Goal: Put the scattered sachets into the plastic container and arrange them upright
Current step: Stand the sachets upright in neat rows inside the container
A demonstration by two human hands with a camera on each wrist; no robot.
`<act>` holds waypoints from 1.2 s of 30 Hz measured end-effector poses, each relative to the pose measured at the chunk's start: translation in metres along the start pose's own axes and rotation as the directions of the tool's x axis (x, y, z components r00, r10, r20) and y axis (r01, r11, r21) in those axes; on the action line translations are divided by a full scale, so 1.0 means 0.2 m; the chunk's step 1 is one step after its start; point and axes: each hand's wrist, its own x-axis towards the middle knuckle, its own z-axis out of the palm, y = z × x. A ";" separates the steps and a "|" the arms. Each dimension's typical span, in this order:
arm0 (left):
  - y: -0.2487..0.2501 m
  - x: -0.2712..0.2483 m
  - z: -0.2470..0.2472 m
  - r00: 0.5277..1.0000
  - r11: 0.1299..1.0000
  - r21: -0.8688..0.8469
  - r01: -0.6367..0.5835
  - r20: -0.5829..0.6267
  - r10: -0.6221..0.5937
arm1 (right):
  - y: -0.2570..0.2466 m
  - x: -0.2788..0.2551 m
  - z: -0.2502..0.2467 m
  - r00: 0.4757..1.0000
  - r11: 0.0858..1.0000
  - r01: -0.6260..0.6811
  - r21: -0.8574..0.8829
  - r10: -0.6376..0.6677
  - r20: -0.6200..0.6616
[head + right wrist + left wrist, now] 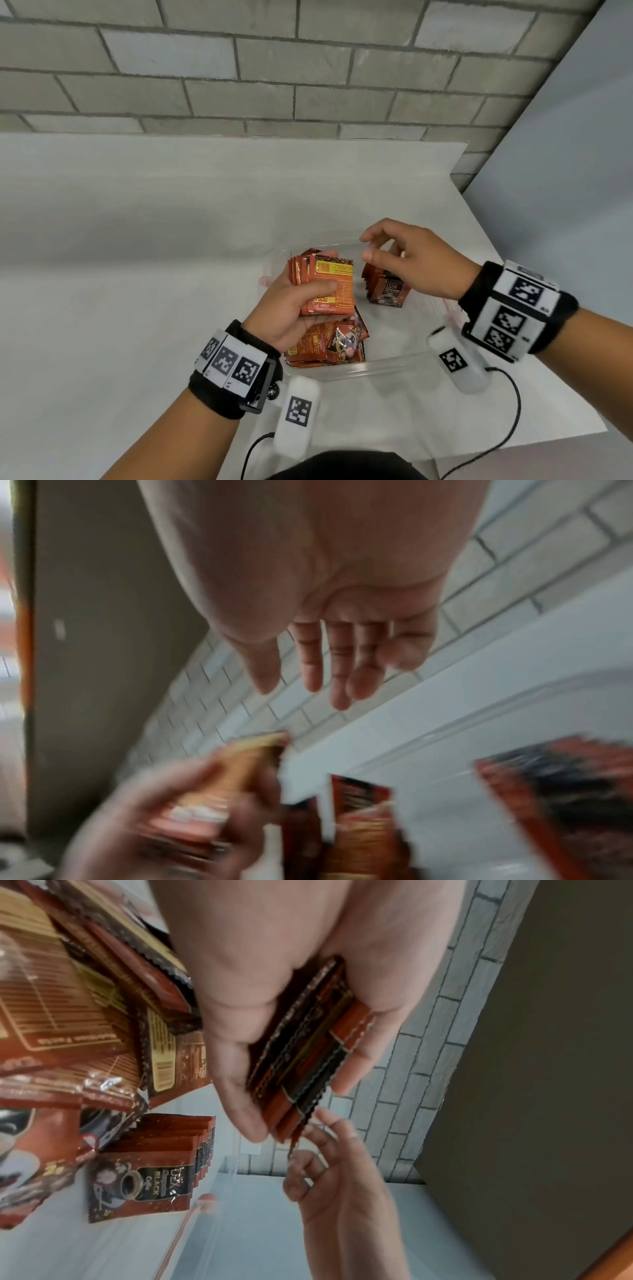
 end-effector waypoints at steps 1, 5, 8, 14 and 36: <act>0.00 0.00 0.01 1.000 1.000 0.005 -0.011 0.010 0.011 | -0.03 -0.02 0.01 1.000 0.997 0.015 0.082 -0.015 0.008; 0.01 0.01 0.04 0.999 0.999 0.003 -0.040 0.036 0.040 | -0.04 -0.05 0.07 0.998 0.993 0.038 0.111 -0.043 0.039; 0.00 0.01 0.05 0.999 0.999 0.008 -0.044 0.028 0.043 | 0.00 -0.05 0.10 0.999 0.962 0.035 0.271 -0.038 0.004; 0.00 0.01 0.02 1.000 0.997 -0.081 -0.012 -0.009 0.011 | 0.02 -0.08 0.08 0.944 0.951 0.202 0.233 -0.125 -0.306; -0.01 -0.02 0.07 0.996 0.988 0.134 -0.075 0.056 0.068 | 0.01 -0.11 -0.04 0.995 0.995 0.065 0.077 -0.071 0.075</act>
